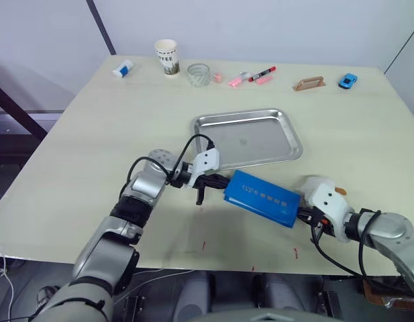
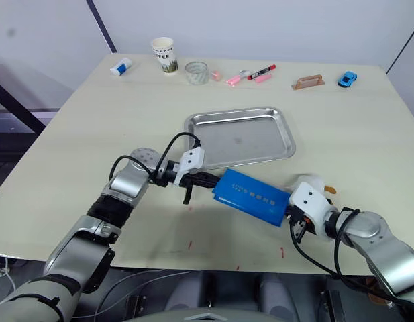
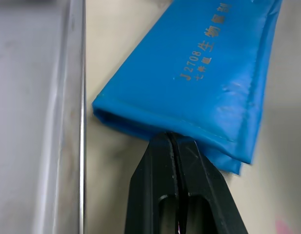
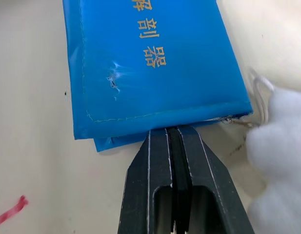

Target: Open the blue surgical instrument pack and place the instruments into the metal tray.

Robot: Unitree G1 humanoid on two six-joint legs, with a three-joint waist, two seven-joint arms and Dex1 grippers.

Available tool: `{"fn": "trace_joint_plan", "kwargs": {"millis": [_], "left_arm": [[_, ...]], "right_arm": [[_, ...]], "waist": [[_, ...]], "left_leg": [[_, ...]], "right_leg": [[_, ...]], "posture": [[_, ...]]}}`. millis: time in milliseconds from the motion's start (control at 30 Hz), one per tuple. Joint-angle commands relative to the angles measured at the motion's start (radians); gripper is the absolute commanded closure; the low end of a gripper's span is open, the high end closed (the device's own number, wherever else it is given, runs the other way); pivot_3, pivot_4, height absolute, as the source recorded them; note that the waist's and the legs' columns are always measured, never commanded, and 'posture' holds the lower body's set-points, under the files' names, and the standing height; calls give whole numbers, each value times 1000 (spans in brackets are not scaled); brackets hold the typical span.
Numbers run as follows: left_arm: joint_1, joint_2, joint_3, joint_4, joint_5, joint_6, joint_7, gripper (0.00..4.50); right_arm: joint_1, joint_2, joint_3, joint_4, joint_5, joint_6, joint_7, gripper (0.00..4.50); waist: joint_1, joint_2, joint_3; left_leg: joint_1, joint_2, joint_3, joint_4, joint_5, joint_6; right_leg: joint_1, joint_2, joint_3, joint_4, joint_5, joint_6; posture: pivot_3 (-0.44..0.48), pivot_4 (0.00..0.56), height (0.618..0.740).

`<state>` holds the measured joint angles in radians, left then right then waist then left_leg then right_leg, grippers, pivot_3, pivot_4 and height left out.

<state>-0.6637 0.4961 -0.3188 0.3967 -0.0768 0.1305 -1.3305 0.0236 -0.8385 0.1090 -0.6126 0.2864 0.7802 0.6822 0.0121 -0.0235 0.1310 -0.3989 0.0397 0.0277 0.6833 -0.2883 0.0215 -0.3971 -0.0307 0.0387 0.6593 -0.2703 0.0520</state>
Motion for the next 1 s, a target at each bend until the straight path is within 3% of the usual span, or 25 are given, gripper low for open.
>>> {"fn": "trace_joint_plan", "kwargs": {"millis": [33,400,1000], "left_arm": [[33,-8,2,-108,-27,32,1,4463],[190,22,40,-365,-67,187,57,4463],[413,124,97,-681,-156,381,157,4463]], "right_arm": [[-34,2,19,-5,-11,-58,30,4500],[-63,-31,56,82,-68,-229,171,4500],[-121,-19,114,140,-100,-296,305,4500]], "waist": [[0,0,0],[1,0,0],[0,0,0]], "left_leg": [[0,0,0,0,0,0],[0,0,-2,0,0,0],[1,0,-2,0,0,0]], "right_leg": [[0,0,0,0,0,0],[0,0,-1,1,0,0],[1,0,-1,1,0,0]], "posture": [[0,150,740],[0,150,740],[0,150,740]]}}
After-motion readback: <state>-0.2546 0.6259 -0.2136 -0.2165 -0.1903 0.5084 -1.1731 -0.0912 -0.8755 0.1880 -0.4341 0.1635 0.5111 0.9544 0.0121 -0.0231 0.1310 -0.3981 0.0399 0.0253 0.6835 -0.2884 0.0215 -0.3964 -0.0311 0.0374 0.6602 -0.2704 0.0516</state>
